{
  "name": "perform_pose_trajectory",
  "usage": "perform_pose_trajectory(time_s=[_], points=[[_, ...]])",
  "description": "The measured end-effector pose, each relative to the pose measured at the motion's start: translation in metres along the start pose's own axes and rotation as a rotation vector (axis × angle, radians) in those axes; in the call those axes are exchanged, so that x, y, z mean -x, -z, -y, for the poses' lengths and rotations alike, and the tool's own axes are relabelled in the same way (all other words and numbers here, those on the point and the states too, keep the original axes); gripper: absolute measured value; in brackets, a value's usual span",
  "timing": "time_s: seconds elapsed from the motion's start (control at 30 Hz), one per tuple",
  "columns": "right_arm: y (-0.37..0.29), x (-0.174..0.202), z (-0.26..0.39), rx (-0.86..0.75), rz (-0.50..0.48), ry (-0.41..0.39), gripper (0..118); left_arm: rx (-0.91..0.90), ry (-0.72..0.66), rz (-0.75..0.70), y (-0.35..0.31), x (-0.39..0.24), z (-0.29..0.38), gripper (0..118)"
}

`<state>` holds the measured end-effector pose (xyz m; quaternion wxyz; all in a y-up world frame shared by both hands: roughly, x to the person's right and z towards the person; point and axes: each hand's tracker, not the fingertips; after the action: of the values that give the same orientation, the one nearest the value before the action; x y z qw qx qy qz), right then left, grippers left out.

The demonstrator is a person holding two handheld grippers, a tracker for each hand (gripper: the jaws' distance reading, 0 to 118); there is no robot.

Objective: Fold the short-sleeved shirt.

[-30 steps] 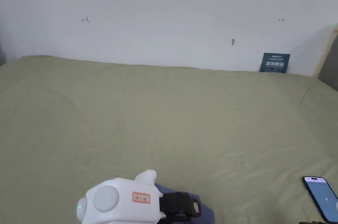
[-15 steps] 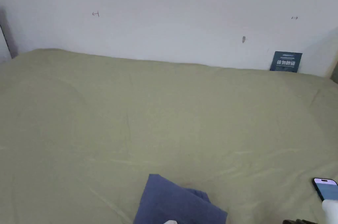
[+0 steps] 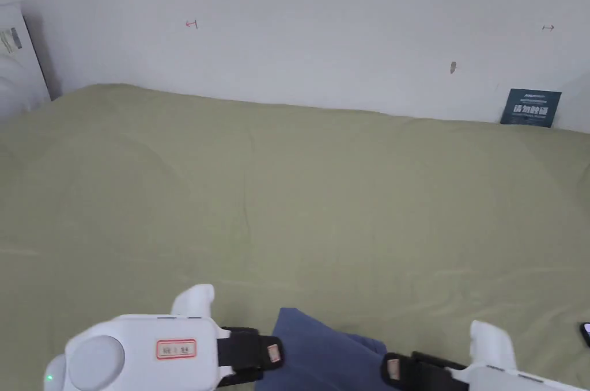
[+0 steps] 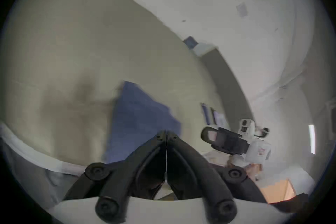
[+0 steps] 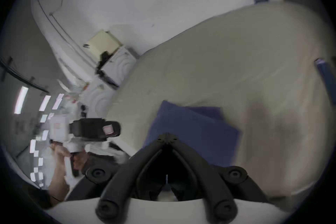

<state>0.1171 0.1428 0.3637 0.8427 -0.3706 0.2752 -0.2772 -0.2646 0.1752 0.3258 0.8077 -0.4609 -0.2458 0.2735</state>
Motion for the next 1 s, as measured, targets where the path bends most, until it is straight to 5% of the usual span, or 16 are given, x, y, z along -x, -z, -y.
perform_pose_trajectory(time_s=[0.17, 0.2, 0.27, 0.3, 0.33, 0.37, 0.5, 0.63, 0.73, 0.8, 0.83, 1.0], points=[[0.069, -0.038, 0.017, 0.153, -0.233, 0.161, 0, 0.116, -0.009, -0.074, 0.016, 0.048, -0.018, 4], [0.078, -0.047, 0.02, 0.169, -0.206, 0.187, 0, 0.15, -0.02, -0.074, 0.022, 0.057, -0.02, 14], [0.09, -0.063, 0.025, 0.23, -0.029, 0.2, 0, 0.186, -0.038, -0.049, 0.034, 0.07, -0.021, 72], [0.094, -0.076, 0.03, 0.254, 0.024, 0.231, 0, 0.197, -0.049, -0.036, 0.041, 0.074, -0.021, 91], [0.094, -0.089, 0.034, 0.242, -0.053, 0.3, 0, 0.204, -0.062, -0.032, 0.046, 0.076, -0.022, 96], [0.088, -0.094, 0.036, 0.178, -0.168, 0.38, 0, 0.213, -0.08, 0.019, 0.05, 0.077, -0.023, 96], [0.086, -0.086, 0.037, 0.178, -0.112, 0.252, 0, 0.282, -0.115, 0.164, 0.088, 0.084, -0.028, 97], [0.086, -0.09, 0.035, 0.189, -0.128, 0.282, 0, 0.338, -0.134, 0.122, 0.128, 0.075, -0.022, 100], [0.085, -0.087, 0.035, 0.181, -0.13, 0.279, 0, 0.332, -0.09, 0.174, 0.126, 0.062, -0.019, 83], [0.085, -0.087, 0.036, 0.177, -0.13, 0.277, 0, 0.347, -0.066, 0.064, 0.124, 0.056, -0.009, 69], [0.084, -0.087, 0.036, 0.174, -0.127, 0.276, 0, 0.351, -0.043, 0.037, 0.123, 0.059, -0.006, 24], [0.082, -0.082, 0.037, 0.154, -0.152, 0.286, 0, 0.301, -0.099, 0.136, 0.11, 0.074, -0.008, 23]])
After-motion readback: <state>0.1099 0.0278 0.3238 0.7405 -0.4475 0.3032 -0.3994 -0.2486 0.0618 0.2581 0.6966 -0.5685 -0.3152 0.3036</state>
